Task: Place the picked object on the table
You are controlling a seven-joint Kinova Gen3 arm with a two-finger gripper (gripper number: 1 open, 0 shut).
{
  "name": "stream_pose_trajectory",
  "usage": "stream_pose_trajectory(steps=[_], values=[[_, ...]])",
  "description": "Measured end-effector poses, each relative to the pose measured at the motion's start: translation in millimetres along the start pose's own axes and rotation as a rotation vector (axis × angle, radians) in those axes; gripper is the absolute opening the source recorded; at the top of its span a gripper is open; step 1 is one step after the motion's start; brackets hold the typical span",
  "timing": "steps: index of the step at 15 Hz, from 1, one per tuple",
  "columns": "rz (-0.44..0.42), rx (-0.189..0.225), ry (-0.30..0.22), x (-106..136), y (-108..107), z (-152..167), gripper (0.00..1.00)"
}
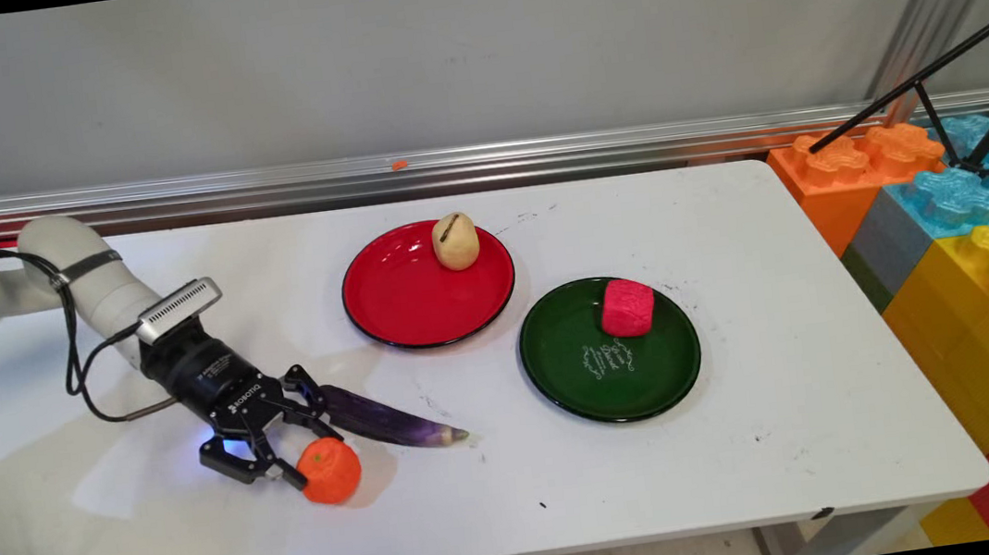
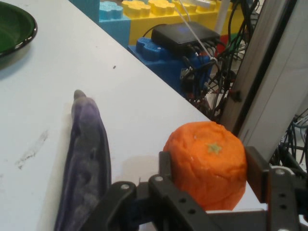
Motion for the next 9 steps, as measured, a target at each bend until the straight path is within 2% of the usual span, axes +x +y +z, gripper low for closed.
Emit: stream_pose_trajectory(steps=[8, 9], values=[[0.003, -0.003, -0.009, -14, -5, 4, 0.00], [0.005, -0.001, -0.008, -14, -6, 4, 1.00]])
